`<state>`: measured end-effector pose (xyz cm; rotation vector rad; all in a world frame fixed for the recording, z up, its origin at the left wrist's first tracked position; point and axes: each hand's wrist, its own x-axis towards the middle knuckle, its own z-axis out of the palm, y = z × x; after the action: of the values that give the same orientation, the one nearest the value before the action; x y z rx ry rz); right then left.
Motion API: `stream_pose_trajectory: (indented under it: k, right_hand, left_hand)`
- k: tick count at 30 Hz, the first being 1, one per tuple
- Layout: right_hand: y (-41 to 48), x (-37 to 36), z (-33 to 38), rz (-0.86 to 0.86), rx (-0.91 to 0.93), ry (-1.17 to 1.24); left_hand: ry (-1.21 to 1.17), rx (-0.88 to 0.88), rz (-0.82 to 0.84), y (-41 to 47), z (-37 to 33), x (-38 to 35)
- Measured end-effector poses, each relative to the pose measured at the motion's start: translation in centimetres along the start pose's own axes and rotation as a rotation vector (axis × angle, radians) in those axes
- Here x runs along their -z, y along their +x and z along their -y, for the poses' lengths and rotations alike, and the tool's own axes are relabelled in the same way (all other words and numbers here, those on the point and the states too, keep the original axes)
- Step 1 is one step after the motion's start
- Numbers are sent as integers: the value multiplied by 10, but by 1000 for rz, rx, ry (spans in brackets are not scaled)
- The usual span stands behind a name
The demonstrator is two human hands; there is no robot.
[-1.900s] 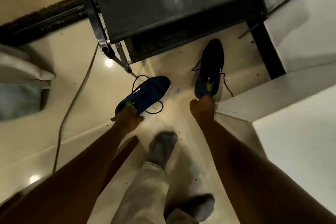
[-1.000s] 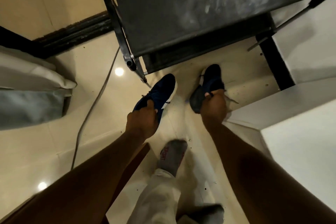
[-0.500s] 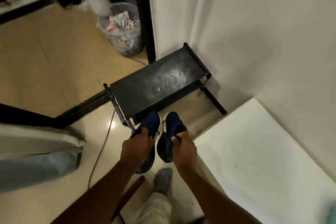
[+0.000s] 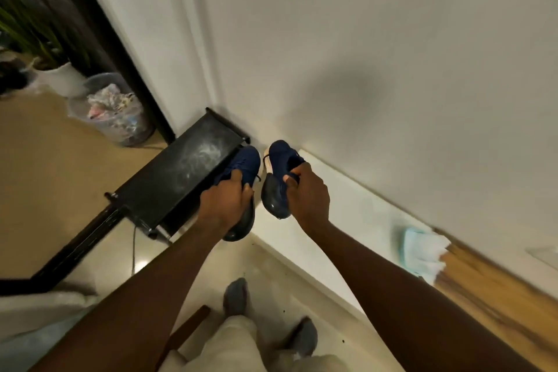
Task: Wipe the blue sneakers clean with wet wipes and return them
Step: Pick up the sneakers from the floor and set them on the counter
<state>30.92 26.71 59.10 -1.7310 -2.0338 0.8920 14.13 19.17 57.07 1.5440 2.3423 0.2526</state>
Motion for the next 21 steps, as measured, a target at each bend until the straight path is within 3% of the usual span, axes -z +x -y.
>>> stream_pose_trajectory:
  k: [6,12,15,21]
  right_hand:
    - [-7,71,-61,-147,-163,-38]
    - [-22,99,-136,-152,-361,-94]
    - [-29,100,-171,-147,-422,-148]
    - [-30,63,-234,-177,-518,-214]
  left_hand:
    - [58,-227,39,19,-89,-8]
    - [156,-378,61,19,-152,-41]
    - [389,-521,110,26,-169,-65]
    - [660,-619,170,60,-171,-136]
